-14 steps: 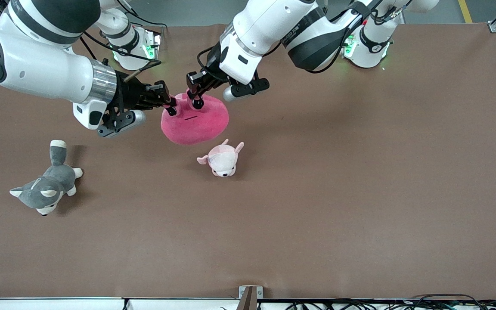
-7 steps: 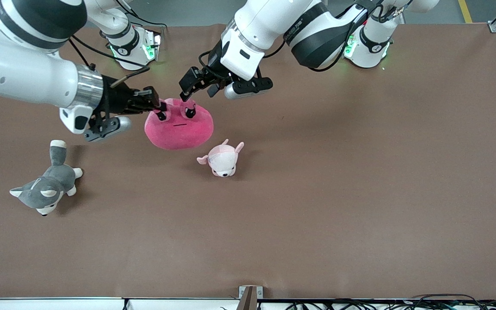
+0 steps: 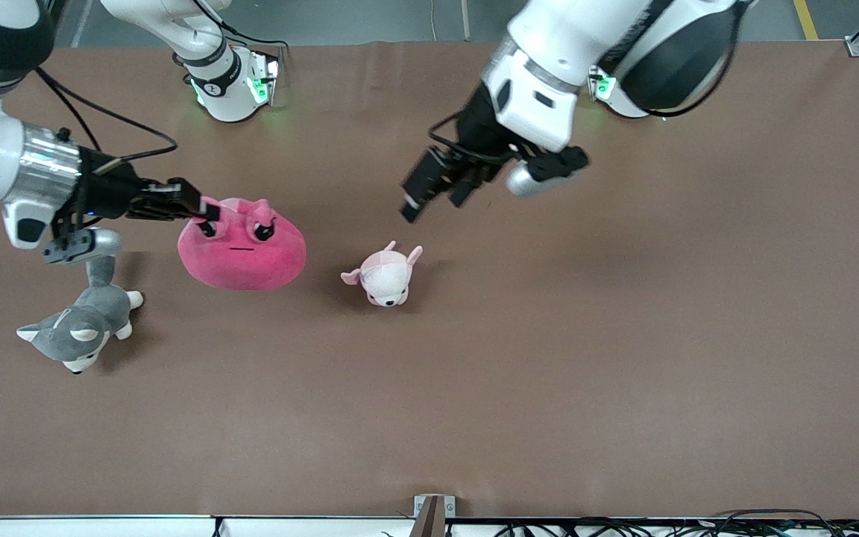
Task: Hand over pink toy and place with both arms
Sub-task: 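Carry the pink plush with the right gripper while the left gripper withdraws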
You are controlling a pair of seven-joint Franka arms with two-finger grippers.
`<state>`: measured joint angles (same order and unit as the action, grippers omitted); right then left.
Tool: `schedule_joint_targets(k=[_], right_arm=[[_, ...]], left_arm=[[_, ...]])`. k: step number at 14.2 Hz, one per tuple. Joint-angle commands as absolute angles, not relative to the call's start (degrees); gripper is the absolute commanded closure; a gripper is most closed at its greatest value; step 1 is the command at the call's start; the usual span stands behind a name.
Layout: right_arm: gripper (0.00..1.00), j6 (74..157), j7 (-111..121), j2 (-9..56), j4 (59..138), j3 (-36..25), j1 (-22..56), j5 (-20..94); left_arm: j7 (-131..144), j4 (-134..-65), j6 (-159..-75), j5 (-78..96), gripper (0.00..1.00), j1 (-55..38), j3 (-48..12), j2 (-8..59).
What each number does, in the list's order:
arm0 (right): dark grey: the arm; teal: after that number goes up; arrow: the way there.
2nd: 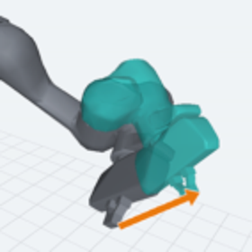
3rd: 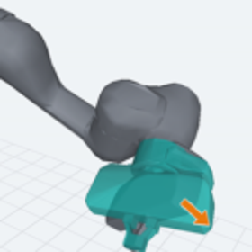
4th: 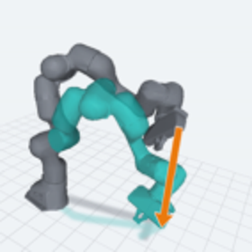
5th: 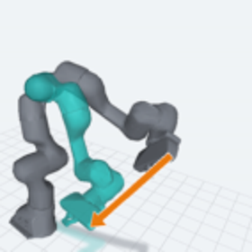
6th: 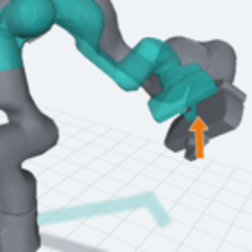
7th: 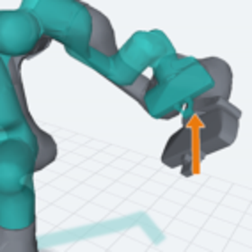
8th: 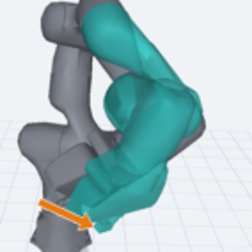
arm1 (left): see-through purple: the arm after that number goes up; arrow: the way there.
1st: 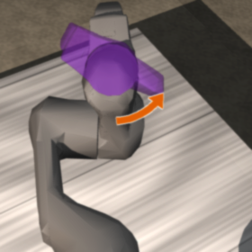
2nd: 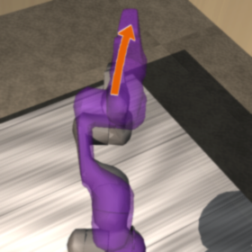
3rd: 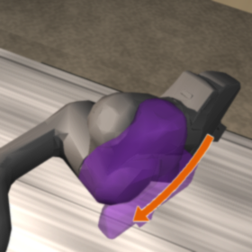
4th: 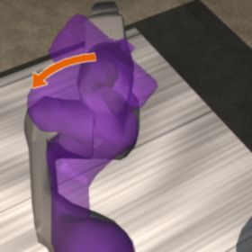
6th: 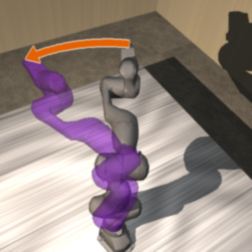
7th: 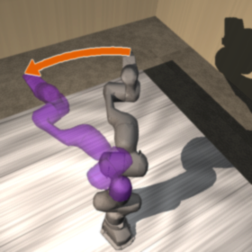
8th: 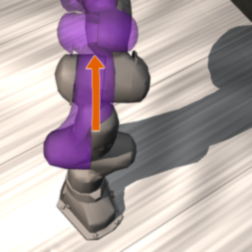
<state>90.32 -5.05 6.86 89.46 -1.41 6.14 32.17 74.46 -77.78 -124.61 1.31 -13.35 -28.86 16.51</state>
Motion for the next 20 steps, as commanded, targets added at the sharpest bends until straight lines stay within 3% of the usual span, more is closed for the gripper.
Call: schedule_joint_targets(k=[1,6,9,20], right_arm=[[1.0,88.34,-3.61,8.08,87.98,-0.7,2.65,31.81],[1.0,87.45,0.58,11.33,88.07,-0.7,-1.14,30.77],[0.99,88.24,5.97,14.31,88.07,-0.62,-1.23,27.07],[1.0,91.49,8.09,27.15,87.01,-0.53,-2.55,29.35]], left_arm=[[65.96,-78.57,-114.48,-1.4,0.0,-8.11,-29.09,13.63],[38.55,-78.75,-97.41,-1.32,0.0,2.26,-29.27,10.03],[23.42,-80.5,-91.25,-0.97,0.0,9.29,-29.27,5.82],[-1.31,-82.53,-84.64,0.0,0.0,26.89,-29.18,2.81]])
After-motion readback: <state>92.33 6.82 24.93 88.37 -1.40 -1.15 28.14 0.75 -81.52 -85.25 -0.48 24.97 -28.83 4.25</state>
